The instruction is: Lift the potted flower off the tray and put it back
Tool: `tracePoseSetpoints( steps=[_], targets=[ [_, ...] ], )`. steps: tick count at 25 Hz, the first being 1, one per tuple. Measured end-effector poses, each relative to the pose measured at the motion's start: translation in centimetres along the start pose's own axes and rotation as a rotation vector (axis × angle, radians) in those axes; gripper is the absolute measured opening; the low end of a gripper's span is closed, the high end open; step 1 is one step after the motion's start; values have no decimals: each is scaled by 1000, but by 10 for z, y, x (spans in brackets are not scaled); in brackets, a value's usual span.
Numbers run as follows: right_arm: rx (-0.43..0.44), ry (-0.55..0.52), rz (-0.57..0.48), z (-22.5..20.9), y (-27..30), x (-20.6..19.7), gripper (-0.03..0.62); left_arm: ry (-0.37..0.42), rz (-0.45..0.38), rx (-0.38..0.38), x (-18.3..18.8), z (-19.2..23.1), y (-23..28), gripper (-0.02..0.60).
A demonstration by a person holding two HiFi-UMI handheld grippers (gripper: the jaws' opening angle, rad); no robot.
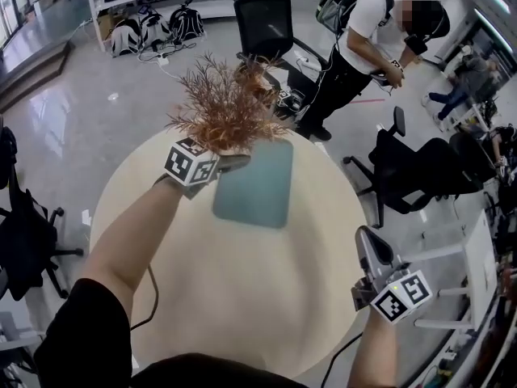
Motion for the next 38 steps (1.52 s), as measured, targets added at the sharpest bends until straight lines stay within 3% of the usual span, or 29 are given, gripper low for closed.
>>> tracePoseSetpoints(
  steps=[24, 38],
  targets=[
    [-121, 51, 13, -74, -75, -51, 15, 0, 114, -75, -50, -67, 126, 534],
    [-151, 84, 35, -93, -84, -75, 15, 56, 203, -64, -96, -70, 167, 534]
  ],
)
Point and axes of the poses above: the fingertips, and each gripper's own axes: y forward along the fingers, z to its left, x out of its top, the point moved 9 cm from there along -y, backward along the fingers, and after that the axes turned 4 degrees about -y, right-handed, at the moved point
